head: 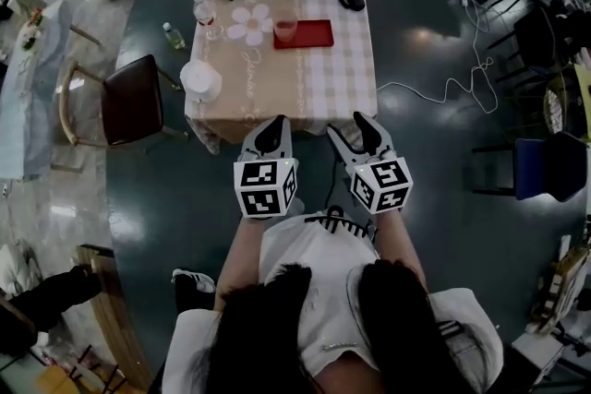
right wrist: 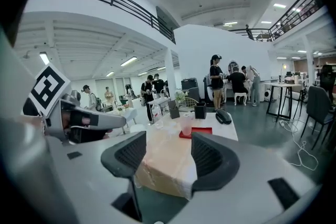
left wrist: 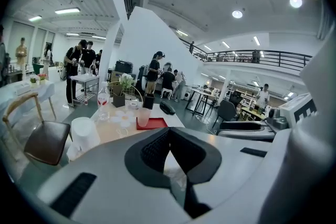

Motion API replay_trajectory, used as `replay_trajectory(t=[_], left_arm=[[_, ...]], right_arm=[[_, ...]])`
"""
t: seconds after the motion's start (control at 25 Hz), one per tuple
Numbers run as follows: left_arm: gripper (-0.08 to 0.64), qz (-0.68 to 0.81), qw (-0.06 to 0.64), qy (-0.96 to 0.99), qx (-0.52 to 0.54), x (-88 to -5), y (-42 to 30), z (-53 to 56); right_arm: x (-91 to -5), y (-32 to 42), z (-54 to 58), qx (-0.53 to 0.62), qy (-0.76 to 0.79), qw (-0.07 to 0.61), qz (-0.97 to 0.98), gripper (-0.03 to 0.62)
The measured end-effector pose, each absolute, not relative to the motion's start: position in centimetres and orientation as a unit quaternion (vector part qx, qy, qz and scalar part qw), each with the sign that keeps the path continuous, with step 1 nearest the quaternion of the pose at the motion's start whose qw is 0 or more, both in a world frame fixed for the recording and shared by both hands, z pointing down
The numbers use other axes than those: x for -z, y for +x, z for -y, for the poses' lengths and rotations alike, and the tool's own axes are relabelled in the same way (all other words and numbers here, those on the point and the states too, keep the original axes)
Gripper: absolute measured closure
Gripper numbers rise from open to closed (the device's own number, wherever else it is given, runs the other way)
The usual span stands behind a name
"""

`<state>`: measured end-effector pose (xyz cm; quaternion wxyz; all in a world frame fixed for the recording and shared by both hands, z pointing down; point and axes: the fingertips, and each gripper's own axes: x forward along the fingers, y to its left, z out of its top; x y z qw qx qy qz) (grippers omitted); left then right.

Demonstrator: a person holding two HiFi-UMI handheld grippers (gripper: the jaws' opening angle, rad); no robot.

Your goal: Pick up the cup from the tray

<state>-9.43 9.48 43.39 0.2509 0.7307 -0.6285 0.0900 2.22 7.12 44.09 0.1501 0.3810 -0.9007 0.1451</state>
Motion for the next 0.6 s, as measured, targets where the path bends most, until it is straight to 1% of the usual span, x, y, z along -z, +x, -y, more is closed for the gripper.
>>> replay_trajectory(t=[0.24, 0.44, 0.6], left_arm=[[0.552, 0.621, 0.246, 0.739, -0.092, -43.0, -11.6, -7.1], [0.552, 0.617, 0.249, 0.741, -0.094, -43.4, -12.8, -6.1], [0.552, 0.620, 0.252, 0.737, -0.093, -43.7, -13.6, -5.1]], right_arm=[[-43.9, 0.2, -5.1, -0.142, 0.390, 0.145, 0.898, 0.319], [-43.6, -0.7, -3.5, -0.142, 0.401, 0.128, 0.896, 0.299], [-43.7, -1.5, -2.3, -0.137, 0.395, 0.132, 0.899, 0.285]])
